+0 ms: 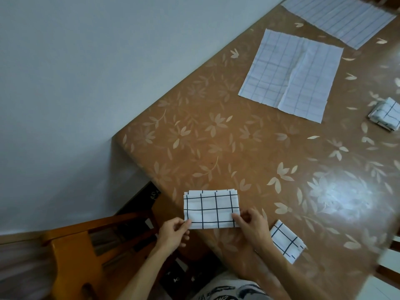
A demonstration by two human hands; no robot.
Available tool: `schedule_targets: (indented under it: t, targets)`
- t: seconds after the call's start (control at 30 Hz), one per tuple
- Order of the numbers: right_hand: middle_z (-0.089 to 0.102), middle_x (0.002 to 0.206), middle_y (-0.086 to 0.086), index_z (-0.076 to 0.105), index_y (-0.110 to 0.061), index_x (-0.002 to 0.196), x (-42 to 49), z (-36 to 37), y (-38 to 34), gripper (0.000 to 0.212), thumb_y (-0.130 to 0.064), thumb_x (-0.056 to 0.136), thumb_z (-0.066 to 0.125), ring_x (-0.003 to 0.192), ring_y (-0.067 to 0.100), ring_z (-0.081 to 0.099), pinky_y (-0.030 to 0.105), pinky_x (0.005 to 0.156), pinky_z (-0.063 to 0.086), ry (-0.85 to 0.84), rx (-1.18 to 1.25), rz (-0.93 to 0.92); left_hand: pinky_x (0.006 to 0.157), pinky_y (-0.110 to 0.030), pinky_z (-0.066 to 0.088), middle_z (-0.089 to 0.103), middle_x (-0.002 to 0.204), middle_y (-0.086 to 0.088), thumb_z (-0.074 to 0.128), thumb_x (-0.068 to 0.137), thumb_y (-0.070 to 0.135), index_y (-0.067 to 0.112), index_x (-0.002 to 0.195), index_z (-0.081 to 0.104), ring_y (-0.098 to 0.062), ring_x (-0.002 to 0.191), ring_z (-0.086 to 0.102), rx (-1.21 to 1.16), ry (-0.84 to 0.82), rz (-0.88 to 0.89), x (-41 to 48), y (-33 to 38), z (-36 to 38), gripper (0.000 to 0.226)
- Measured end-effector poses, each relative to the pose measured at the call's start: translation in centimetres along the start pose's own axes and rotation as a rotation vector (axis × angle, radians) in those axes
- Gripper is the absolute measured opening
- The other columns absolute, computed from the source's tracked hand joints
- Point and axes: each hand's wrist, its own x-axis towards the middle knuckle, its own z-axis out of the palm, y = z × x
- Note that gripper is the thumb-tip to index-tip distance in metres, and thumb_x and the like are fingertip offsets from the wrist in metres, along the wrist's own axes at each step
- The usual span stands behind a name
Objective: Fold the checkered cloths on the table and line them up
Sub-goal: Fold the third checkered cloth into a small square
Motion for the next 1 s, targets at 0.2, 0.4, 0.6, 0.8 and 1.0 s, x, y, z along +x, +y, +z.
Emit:
schedule_targets:
  t: [0.2,0.4,0.6,0.8,1.0]
  targets:
    - [0.057,0.062,-0.003,0.057,-0.019,0.062,0.2,0.3,0.1,0.04,-0.041,0.095,0.059,0.067,0.014,0.058,0.029,0.073,0.038,-0.012,-0.013,0.005,0.071,-0.038,0.063,0.072,0.106,-0.004,0.066,0.094,0.035,0.017,0.104,0.072,-0.023,0.093,0.073,-0.201,-0.09,-0.059,-0.6,0.2,-0.3,0.022]
    - [0.065,0.065,0.002,0.069,-0.012,0.074,0.8,0.8,1.1,0.043,-0.047,0.096,0.054,0.064,0.018,0.063,0.041,0.065,0.054,-0.029,-0.092,-0.002,0.071,-0.037,0.063,0.07,0.11,-0.005,0.068,0.092,0.035,0.012,0.106,0.071,-0.021,0.094,0.073,-0.213,-0.066,-0.107,-0.6,0.1,0.1,0.028]
    - [0.053,0.055,-0.001,0.063,-0.006,0.069,1.1,1.0,0.8,0.047,-0.04,0.099,0.051,0.053,0.012,0.049,0.027,0.053,0.037,-0.013,-0.095,0.03,0.07,-0.034,0.063,0.071,0.103,-0.002,0.066,0.093,0.039,0.013,0.096,0.073,-0.016,0.091,0.072,-0.11,0.006,-0.095,-0.4,0.1,0.6,0.027]
    - [0.054,0.062,-0.004,0.059,-0.012,0.07,1.4,1.2,0.4,0.041,-0.04,0.099,0.051,0.059,0.012,0.052,0.023,0.053,0.037,0.031,-0.097,0.051,0.064,-0.027,0.061,0.073,0.095,0.001,0.063,0.094,0.044,0.015,0.09,0.072,-0.012,0.083,0.072,-0.015,0.09,-0.024,-0.1,0.8,0.8,0.03]
    - [0.056,0.071,-0.006,0.061,-0.011,0.079,1.5,1.3,0.1,0.038,-0.04,0.1,0.049,0.066,0.011,0.054,0.023,0.055,0.039,0.071,-0.138,0.05,0.067,-0.029,0.062,0.075,0.093,0.003,0.062,0.093,0.048,0.015,0.089,0.073,-0.013,0.082,0.073,-0.015,0.039,-0.004,0.0,0.6,0.5,0.035]
